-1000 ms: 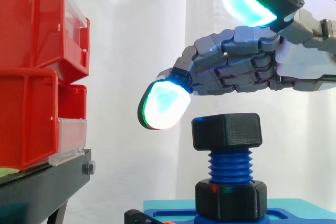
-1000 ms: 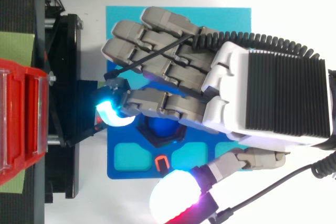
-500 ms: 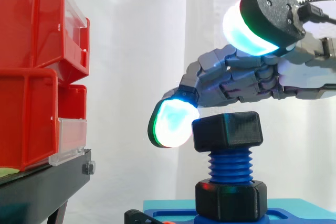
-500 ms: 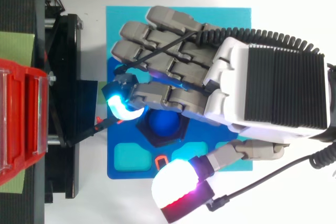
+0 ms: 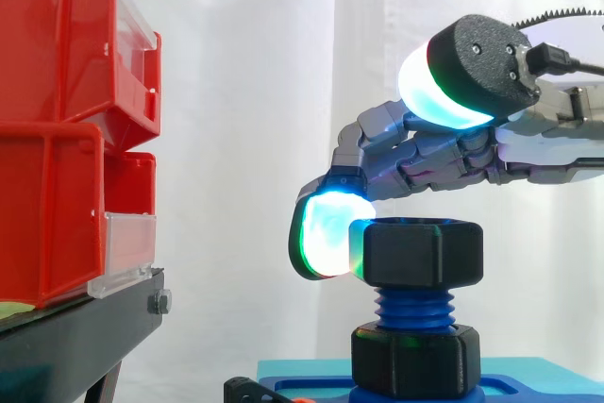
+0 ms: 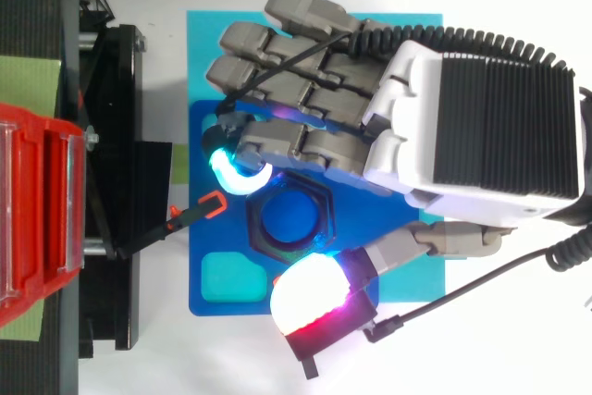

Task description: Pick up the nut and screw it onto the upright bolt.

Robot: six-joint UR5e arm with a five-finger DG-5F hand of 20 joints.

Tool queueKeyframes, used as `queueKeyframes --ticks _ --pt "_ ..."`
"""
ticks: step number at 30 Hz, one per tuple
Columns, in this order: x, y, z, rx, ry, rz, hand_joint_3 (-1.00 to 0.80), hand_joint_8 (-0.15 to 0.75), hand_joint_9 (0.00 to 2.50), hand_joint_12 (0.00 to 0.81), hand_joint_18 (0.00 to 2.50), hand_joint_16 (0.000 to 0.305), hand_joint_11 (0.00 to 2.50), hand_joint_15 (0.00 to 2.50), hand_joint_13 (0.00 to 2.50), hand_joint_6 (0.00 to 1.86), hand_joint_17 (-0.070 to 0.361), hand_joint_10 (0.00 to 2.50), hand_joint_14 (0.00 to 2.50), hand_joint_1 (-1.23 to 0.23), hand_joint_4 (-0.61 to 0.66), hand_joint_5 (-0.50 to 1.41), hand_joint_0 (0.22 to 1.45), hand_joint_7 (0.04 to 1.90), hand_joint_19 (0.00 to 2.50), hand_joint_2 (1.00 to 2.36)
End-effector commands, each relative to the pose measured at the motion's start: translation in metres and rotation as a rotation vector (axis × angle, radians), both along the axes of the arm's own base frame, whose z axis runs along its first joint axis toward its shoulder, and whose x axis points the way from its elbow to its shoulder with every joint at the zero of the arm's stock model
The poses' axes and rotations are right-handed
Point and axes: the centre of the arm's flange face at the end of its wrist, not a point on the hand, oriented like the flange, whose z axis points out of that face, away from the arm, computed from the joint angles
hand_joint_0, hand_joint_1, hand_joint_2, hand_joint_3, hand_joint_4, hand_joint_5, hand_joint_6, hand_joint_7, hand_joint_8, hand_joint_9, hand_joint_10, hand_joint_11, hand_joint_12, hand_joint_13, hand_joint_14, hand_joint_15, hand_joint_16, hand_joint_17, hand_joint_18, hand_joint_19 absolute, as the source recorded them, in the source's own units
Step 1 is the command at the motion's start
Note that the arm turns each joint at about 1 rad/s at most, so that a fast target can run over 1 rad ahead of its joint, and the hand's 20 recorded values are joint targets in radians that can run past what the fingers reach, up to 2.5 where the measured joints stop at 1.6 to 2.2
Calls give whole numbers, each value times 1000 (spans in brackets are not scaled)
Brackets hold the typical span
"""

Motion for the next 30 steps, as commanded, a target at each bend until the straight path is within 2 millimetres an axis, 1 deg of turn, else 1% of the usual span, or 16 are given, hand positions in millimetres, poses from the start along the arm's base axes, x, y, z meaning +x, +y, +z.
queueKeyframes --ticks 1,8,14,20,25,26,27,30 --pt "0 -4 0 0 0 2 -500 317 316 334 81 38 0 0 246 504 86 0 0 -143 307 -135 498 1079 0 1000" --pt "0 -11 0 -1 0 -1 -500 323 339 330 99 37 0 0 266 503 84 0 0 -155 316 -117 499 1157 0 1000" --pt "0 -14 -1 -1 1 0 -500 332 370 323 122 36 0 0 286 502 81 0 0 -164 374 -87 501 1218 0 1000" --pt "0 -17 -1 -1 -1 2 -500 333 426 312 140 34 0 0 312 502 77 0 0 -172 400 -78 503 1192 0 1000" --pt "0 -20 0 -1 -1 5 -500 345 503 302 171 33 0 0 339 502 74 0 0 -181 396 -66 505 1197 0 1000" --pt "0 -21 1 -1 -2 6 -500 344 511 301 173 33 0 0 343 502 74 0 0 -181 400 -65 505 1194 0 1000" --pt "0 -22 1 -1 -2 6 -500 342 516 302 178 33 0 0 347 503 74 0 0 -182 360 -84 505 1124 0 1000" --pt "0 -23 2 -3 -4 15 -500 329 513 305 176 33 0 0 352 504 74 0 0 -185 334 -118 505 995 0 1000"
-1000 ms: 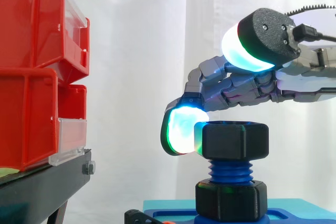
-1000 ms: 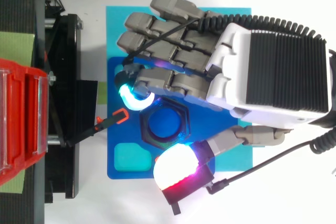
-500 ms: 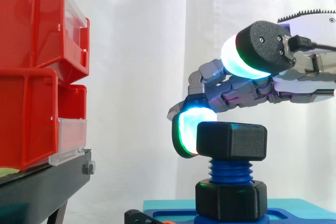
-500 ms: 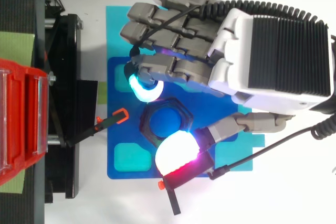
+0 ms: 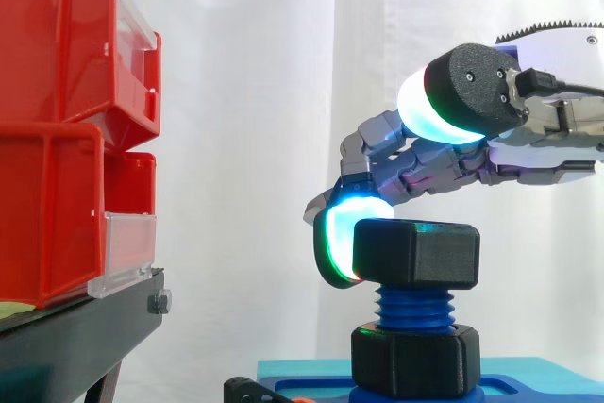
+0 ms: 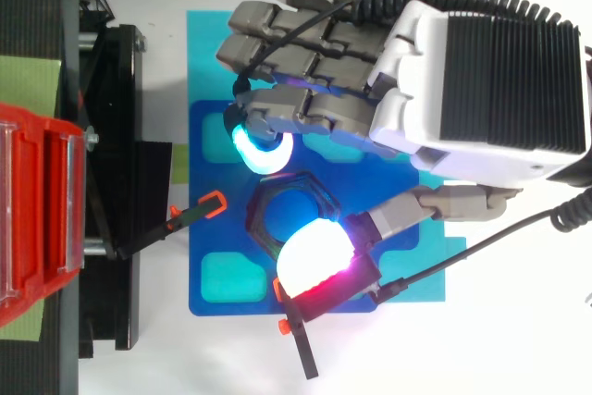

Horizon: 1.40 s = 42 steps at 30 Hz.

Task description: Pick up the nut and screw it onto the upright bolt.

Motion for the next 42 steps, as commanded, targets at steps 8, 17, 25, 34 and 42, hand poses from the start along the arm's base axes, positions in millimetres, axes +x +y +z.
queueKeyframes --ticks 8,17,25,34,42 --pt "6 -11 29 -6 13 32 -500 288 422 331 125 37 0 0 320 502 84 0 0 -200 228 -181 492 711 0 1000" --pt "9 -11 44 -27 32 32 -500 257 307 350 89 45 0 0 233 501 101 0 0 -138 189 -201 477 624 0 1000" --pt "13 4 44 -25 6 44 -500 264 296 358 95 46 0 0 232 502 104 0 0 -111 214 -181 479 693 0 1000" --pt "9 16 26 -2 13 61 -500 282 322 365 113 47 0 0 244 503 105 0 0 -102 249 -160 481 790 0 1000" --pt "8 21 26 -1 16 66 -500 289 364 366 133 46 0 0 265 503 104 0 0 -120 263 -154 485 816 0 1000"
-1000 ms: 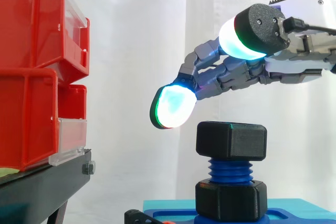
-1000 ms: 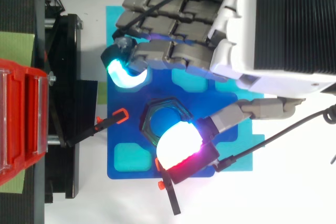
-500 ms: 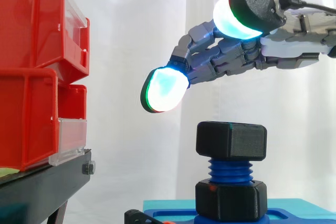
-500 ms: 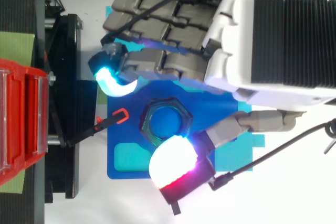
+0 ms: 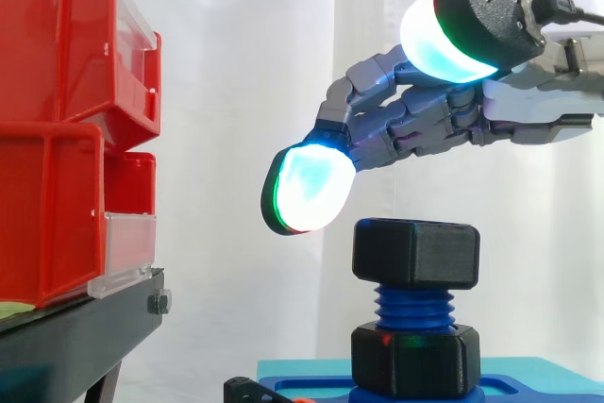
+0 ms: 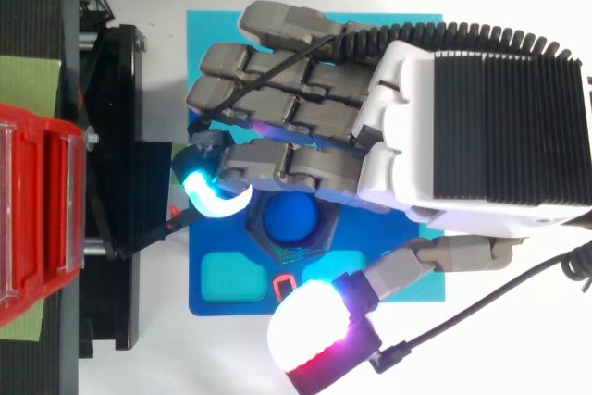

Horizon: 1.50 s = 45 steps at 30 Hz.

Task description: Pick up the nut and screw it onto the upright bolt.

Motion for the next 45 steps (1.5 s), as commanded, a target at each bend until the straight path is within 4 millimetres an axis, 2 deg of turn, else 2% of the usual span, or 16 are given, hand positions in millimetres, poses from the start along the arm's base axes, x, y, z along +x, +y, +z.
queueKeyframes --ticks 1,7,25,36,39,45 --pt "0 1 0 0 1 1 -500 290 364 366 132 46 0 0 265 503 104 0 0 -121 262 -154 486 817 0 1000" --pt "-1 0 -2 -1 10 -1 -500 294 379 365 144 46 0 0 275 503 103 0 0 -135 271 -150 488 843 0 1000" --pt "-5 -4 -5 -9 47 -2 -500 306 389 363 133 44 0 0 270 504 99 0 0 -168 289 -127 494 1119 0 1000" --pt "-5 -10 -5 -9 49 -4 -500 315 403 359 157 43 0 0 307 500 96 0 0 -200 279 -113 496 1381 0 1000" --pt "-6 -16 -6 -10 57 -8 -500 317 412 358 163 42 0 0 318 500 95 0 0 -208 290 -109 497 1394 0 1000" --pt "-7 -22 -6 -11 64 -13 -500 328 463 352 189 41 0 0 349 555 91 0 0 -226 298 -108 498 1306 0 1000"
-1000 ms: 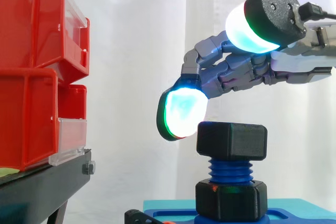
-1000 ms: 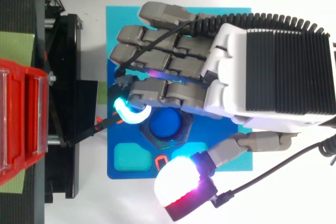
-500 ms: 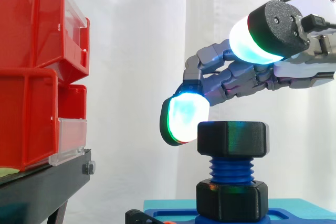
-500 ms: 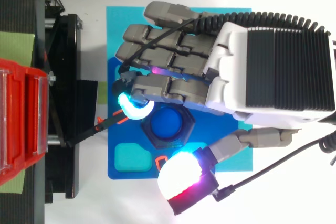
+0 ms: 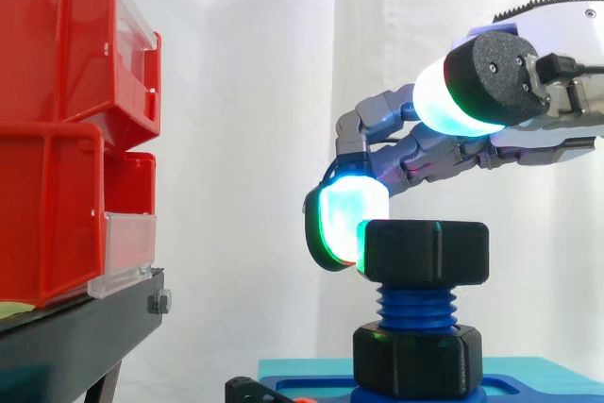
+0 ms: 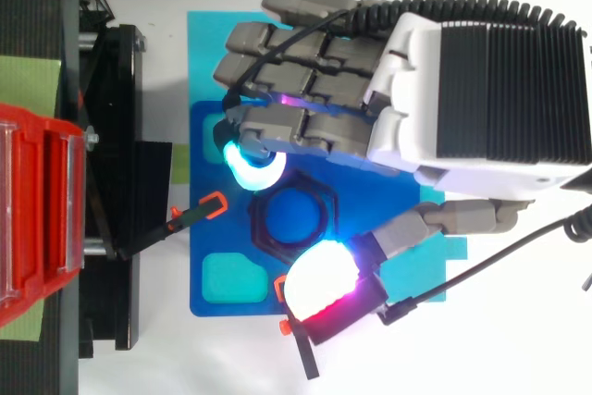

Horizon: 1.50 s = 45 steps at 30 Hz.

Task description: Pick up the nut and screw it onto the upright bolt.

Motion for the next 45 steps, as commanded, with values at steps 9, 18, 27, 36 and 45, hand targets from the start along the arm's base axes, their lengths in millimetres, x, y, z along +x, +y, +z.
queueKeyframes --ticks 9,18,27,36,45 --pt "-1 -12 -1 -2 5 -5 -500 334 674 319 311 36 0 0 508 664 80 0 0 -321 301 -57 515 1100 0 1000" --pt "-2 -16 -1 -2 5 -6 -500 328 936 284 419 29 0 0 660 644 66 0 0 -353 131 20 530 1260 0 1000" --pt "-1 -20 0 -1 2 -11 -500 293 1218 244 586 25 0 0 799 500 55 1 0 -339 -33 108 531 1691 0 1000" --pt "-2 -21 -1 -1 5 -2 -500 254 1416 208 708 21 25 0 905 502 48 0 0 -347 -75 119 533 1664 0 1000" --pt "-5 -31 11 -7 -8 17 -500 178 1607 176 800 18 111 0 1001 503 41 3 1 -359 -99 125 534 1621 0 1000"
